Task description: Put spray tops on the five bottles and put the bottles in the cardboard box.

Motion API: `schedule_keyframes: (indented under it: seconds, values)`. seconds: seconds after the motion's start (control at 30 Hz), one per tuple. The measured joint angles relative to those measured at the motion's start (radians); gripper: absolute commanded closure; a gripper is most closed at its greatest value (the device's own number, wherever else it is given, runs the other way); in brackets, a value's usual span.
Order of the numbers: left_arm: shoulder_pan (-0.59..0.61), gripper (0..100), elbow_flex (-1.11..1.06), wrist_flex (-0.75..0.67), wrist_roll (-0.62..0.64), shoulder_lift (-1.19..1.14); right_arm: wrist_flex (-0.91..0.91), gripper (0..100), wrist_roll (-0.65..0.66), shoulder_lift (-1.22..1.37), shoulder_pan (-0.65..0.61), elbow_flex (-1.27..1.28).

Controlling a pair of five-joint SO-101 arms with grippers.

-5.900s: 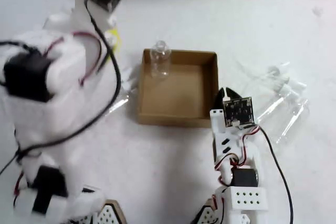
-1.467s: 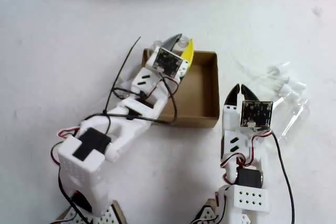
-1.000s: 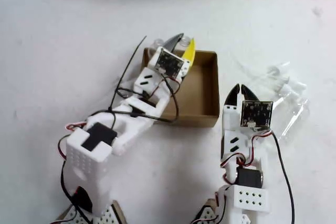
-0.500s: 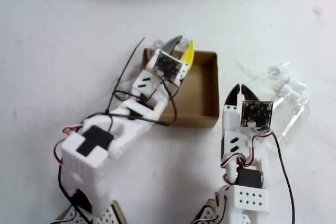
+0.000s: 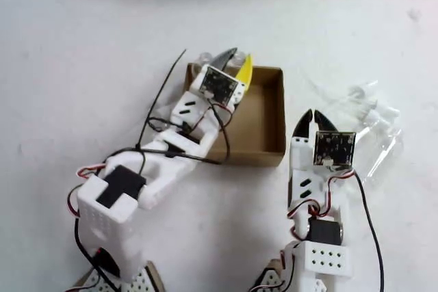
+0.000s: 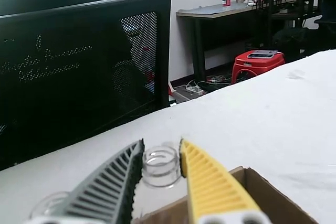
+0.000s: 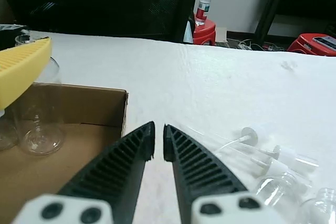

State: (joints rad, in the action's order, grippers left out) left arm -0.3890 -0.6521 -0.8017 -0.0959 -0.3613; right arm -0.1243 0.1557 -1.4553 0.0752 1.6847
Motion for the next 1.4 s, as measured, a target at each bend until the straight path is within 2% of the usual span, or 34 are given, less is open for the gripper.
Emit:
schedule_keyframes:
  seconds: [0.1,0.27,0.37,0.53,0.73,1.03,1.27,1.4]
  values:
    - [0.0,95,0.0,0.0,-0.002,0.0,0.0,98.0,0.0,0.0,0.0,0.0]
    - [0.0,79,0.0,0.0,0.003,0.0,0.0,98.0,0.0,0.0,0.0,0.0]
    - [0.0,73,0.0,0.002,0.049,0.0,0.0,98.0,0.0,0.0,0.0,0.0]
    - [0.0,73,0.0,0.064,0.089,0.008,0.0,98.0,0.0,0.0,0.0,0.0]
    - [0.0,73,0.0,0.072,0.095,0.012,0.0,98.0,0.0,0.0,0.0,0.0]
    - [0.017,73,0.0,0.078,0.095,0.166,0.0,98.0,0.0,0.0,-0.009,0.0]
    - [0.018,73,0.0,0.216,0.1,0.336,0.0,98.0,0.0,0.0,-0.009,0.0]
    - [0.018,73,0.0,0.377,0.175,0.517,0.0,98.0,0.0,0.0,-0.009,0.0]
